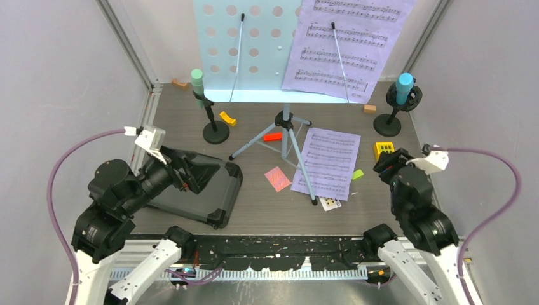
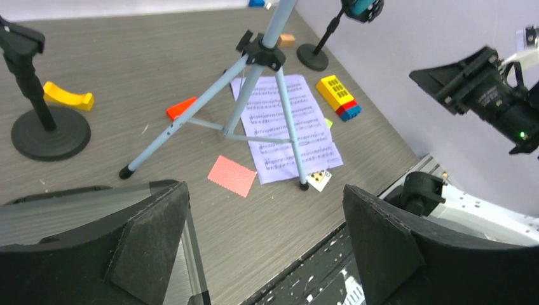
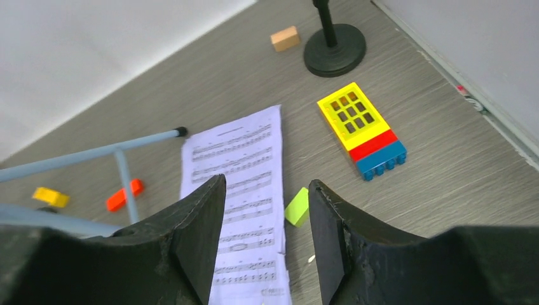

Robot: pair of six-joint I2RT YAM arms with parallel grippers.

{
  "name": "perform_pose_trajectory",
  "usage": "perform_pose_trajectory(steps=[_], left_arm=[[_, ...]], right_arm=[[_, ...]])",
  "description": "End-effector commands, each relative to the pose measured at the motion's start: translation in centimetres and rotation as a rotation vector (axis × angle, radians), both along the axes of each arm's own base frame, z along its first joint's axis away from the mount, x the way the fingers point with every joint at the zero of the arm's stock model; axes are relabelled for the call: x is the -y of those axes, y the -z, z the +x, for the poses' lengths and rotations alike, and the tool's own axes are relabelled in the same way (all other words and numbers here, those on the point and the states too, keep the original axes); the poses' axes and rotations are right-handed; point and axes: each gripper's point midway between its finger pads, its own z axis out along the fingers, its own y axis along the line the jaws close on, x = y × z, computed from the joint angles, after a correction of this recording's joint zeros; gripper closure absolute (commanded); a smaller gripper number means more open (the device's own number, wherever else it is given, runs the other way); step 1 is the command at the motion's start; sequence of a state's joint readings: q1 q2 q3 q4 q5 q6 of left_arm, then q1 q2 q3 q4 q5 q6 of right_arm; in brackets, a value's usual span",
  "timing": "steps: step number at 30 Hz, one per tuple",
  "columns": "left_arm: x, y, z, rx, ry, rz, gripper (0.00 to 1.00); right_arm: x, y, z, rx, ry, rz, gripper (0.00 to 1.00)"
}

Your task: Pack up the instrument practice props

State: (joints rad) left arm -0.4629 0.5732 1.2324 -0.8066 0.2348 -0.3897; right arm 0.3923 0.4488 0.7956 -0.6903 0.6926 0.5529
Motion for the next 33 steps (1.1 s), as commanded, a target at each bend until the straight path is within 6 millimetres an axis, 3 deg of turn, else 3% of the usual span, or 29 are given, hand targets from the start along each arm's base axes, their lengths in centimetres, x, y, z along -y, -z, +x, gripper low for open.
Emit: perform_pose_trajectory(steps=[1, 9, 13, 19, 27, 33], left_arm=[[0.2, -3.0, -0.6, 0.042, 0.024, -0.037, 0.02], [1.6, -8.3, -1.1, 0.084, 0.103, -0.1, 0.0], [2.5, -11.1, -1.1, 0.096, 0.144, -0.137, 0.0], [3.4, -15.2, 0.0, 0.133, 0.162, -0.18, 0.0], [5.0, -19.7, 1.4, 0.162, 0.201, -0.256, 0.0], [6.5, -21.7, 2.3, 0.178, 0.22, -0.284, 0.0]], right_arm=[[-0.7, -3.5, -2.3, 0.113, -0.104, 0.065, 0.44], [-1.2, -12.5, -5.8, 0.325, -0.247, 0.057, 0.43], [-2.8, -15.3, -6.6, 0.344, -0.359, 0.061, 0.43], [-5.8, -16.2, -5.7, 0.291, -0.497, 0.069, 0.43], [-5.2, -15.7, -5.4, 0.291, -0.456, 0.071, 0.43], [-4.6, -15.3, -5.4, 0.283, -0.429, 0.049, 0.43]])
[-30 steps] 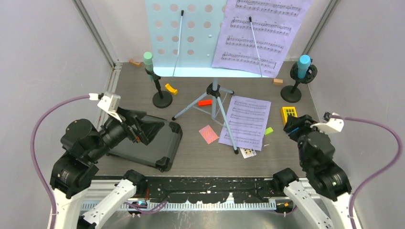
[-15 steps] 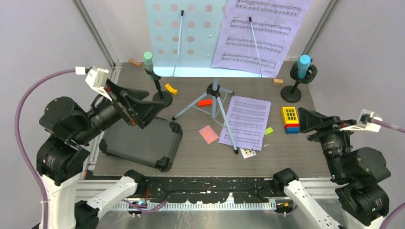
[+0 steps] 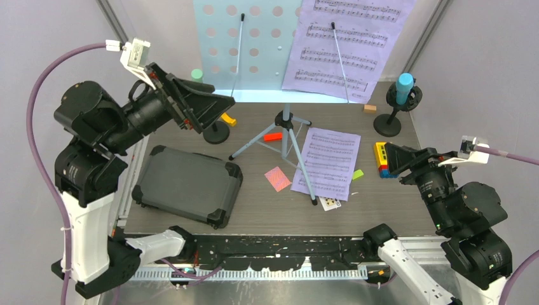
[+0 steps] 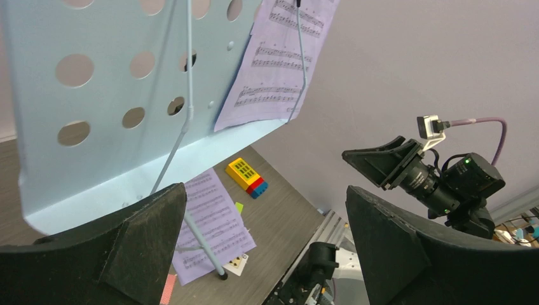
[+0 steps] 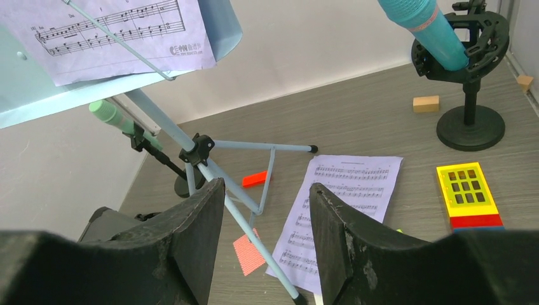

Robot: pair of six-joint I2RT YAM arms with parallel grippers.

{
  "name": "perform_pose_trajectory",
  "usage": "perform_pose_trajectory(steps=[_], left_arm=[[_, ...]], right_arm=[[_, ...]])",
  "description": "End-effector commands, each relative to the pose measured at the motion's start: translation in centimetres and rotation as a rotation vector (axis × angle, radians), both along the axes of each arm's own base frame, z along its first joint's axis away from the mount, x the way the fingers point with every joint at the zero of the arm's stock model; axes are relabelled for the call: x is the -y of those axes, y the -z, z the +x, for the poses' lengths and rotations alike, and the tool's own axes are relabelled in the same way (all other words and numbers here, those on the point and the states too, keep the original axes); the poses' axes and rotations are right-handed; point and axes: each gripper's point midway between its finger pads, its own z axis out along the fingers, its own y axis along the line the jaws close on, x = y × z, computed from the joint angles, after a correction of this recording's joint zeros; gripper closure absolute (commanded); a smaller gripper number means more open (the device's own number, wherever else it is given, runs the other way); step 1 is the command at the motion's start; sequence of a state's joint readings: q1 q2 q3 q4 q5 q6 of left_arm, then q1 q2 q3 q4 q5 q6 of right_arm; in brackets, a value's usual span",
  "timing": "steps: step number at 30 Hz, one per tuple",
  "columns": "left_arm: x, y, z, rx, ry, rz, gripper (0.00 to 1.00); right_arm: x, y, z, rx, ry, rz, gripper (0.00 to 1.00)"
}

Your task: Pack up the instrument practice props

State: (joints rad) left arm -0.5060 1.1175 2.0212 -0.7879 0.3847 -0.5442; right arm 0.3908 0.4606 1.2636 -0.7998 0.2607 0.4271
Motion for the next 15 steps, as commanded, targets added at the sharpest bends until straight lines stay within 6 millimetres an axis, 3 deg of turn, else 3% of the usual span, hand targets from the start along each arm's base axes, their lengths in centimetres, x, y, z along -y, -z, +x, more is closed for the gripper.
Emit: perform_pose_trajectory(steps=[1, 7, 15], left_arm=[[1.0, -2.8, -0.2, 0.057, 0.027, -0.057, 0.0], [4.1, -2.9, -1.1, 0.065, 0.088, -0.044, 0.0], [12.2, 0.0, -3.6, 0.146, 0.139, 0.11, 0.0]], right_arm=[[0.4, 0.1, 0.2, 0.008, 0.022, -0.022, 0.43], [0.5, 0.5, 0.4, -0.002, 0.032, -0.031, 0.43], [0.7, -0.6, 0.4, 0.019, 0.034, -0.055, 0.43]])
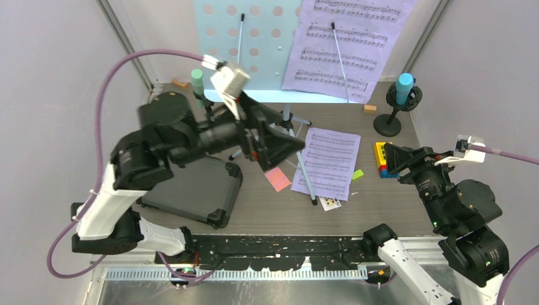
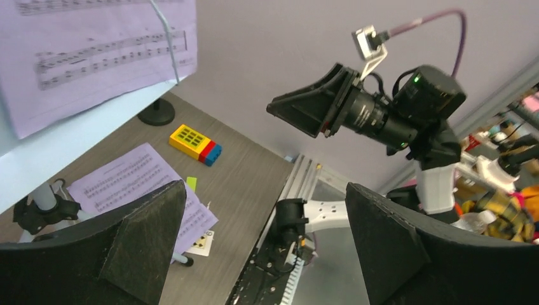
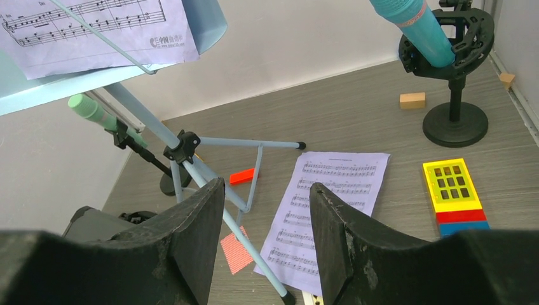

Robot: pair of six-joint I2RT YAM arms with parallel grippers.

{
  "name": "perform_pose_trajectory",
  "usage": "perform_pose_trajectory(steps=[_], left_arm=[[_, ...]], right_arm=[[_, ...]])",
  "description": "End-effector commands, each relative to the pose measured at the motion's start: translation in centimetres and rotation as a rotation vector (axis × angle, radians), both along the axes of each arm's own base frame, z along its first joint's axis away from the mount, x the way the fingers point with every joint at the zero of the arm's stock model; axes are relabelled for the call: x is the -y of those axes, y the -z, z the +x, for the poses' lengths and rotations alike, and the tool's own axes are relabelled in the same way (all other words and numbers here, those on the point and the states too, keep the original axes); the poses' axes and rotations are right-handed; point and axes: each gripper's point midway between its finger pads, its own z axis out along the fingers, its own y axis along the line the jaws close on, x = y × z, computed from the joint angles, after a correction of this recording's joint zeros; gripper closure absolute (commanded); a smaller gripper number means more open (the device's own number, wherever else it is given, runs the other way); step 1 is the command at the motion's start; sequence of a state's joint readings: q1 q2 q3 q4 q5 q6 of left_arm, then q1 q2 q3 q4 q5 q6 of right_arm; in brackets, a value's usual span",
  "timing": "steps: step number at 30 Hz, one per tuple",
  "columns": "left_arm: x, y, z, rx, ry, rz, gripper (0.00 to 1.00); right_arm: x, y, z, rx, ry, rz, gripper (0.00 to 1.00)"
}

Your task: Pack up the instrument practice props

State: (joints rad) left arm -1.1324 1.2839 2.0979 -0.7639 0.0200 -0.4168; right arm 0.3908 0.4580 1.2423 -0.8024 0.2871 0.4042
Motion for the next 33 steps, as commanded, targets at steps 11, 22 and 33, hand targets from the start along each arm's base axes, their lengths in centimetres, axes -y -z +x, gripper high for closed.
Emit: perform_pose_trajectory(steps=[11, 22, 33], left_arm=[[6.2, -2.9, 4.4, 0.142, -0.18, -0.037, 0.06], [7.0, -5.0, 7.9, 0.199, -0.363, -0.12, 0.08], [9.6, -5.0, 9.8, 0.198, -0.404, -0.133, 0.12]], right_arm=[[-2.8, -5.9, 1.4, 0.006, -0.153, -0.132, 0.41], [-2.7, -12.7, 5.6, 0.084, -0.044, -0.086, 0.4], [-2.4, -19.8, 6.8, 0.215, -0.002, -0.073, 0.4]])
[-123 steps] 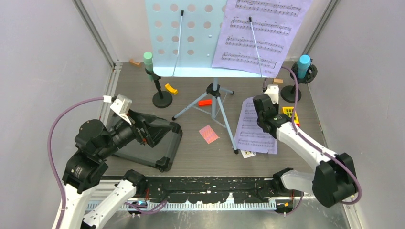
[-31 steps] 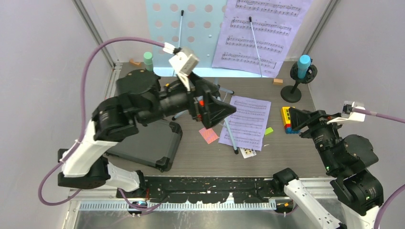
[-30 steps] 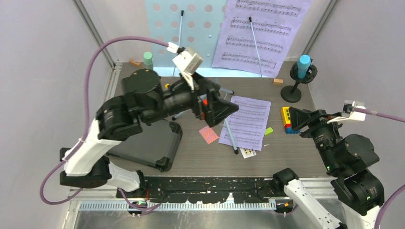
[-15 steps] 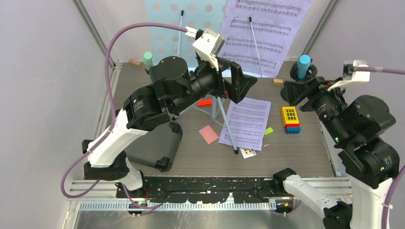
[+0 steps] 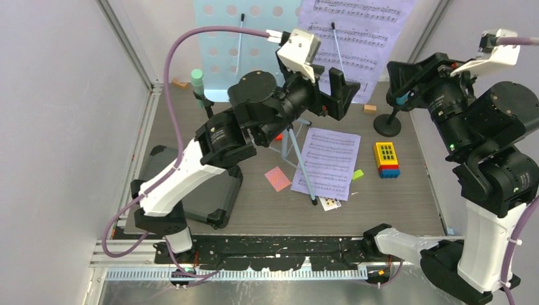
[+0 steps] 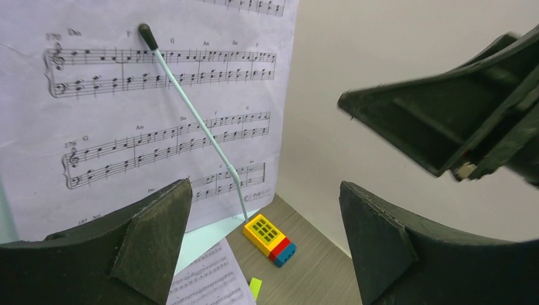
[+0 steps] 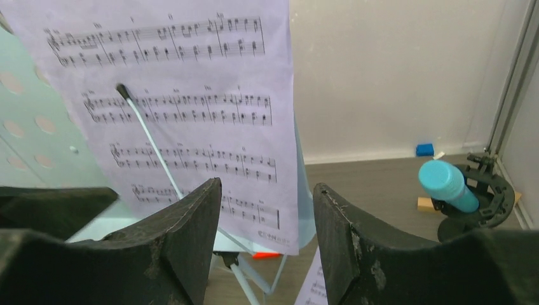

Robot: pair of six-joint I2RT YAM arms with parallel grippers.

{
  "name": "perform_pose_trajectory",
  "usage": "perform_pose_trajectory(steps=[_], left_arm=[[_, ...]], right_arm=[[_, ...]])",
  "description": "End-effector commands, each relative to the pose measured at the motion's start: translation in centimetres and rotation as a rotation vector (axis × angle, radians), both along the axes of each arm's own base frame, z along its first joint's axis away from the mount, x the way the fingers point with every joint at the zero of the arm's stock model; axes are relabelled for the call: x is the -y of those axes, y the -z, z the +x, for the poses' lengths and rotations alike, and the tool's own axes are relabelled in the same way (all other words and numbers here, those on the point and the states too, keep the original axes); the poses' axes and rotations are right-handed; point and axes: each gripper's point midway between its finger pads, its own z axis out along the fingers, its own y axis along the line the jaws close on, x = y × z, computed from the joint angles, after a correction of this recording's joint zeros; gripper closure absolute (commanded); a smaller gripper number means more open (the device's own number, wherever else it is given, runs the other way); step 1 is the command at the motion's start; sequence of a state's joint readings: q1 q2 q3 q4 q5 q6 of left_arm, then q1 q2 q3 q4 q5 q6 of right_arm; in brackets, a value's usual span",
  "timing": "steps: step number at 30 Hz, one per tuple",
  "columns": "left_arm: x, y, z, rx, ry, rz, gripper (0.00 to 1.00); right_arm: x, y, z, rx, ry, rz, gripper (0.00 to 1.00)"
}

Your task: Pack up the instrument practice props

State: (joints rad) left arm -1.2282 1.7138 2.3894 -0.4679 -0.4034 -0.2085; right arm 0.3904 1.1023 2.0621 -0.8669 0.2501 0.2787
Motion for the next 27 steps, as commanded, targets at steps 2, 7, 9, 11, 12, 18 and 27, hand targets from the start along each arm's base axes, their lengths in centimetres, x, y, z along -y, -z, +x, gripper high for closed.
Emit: perform_pose_trajectory(steps=[2, 7, 9, 11, 12, 18, 27], left_arm=[[-1.0, -2.4, 1.1, 0.026, -0.068, -0.09, 0.14], [-0.5, -1.7, 2.0, 0.011, -0.095, -0.1, 0.2], [-0.5, -1.6, 2.5, 0.007, -0.118, -0.113, 0.23], [-0.3, -1.4, 3.0, -0.001, -0.125, -0.128, 0.26], [-0.3, -1.4, 3.2, -0.004, -0.122, -0.139, 0.27], [0.5, -1.2, 4.4, -0.025, -0.116, -0.177, 0.31], [1.6, -0.6, 5.3, -0.056, -0.092, -0.214, 0.41]], right_arm=[[1.0, -4.1, -1.1, 0.115, 0.027, 0.024, 0.4], [2.6, -4.8, -2.8, 0.16, 0.078, 0.047, 0.4], [3.6, -5.0, -3.6, 0.189, 0.11, 0.057, 0.4], [4.0, -5.1, -4.3, 0.209, 0.119, 0.057, 0.4], [4.0, -5.1, -4.6, 0.215, 0.111, 0.053, 0.4], [3.7, -4.5, -5.6, 0.221, 0.071, 0.052, 0.4], [4.0, -3.8, -6.4, 0.22, 0.074, 0.052, 0.4]])
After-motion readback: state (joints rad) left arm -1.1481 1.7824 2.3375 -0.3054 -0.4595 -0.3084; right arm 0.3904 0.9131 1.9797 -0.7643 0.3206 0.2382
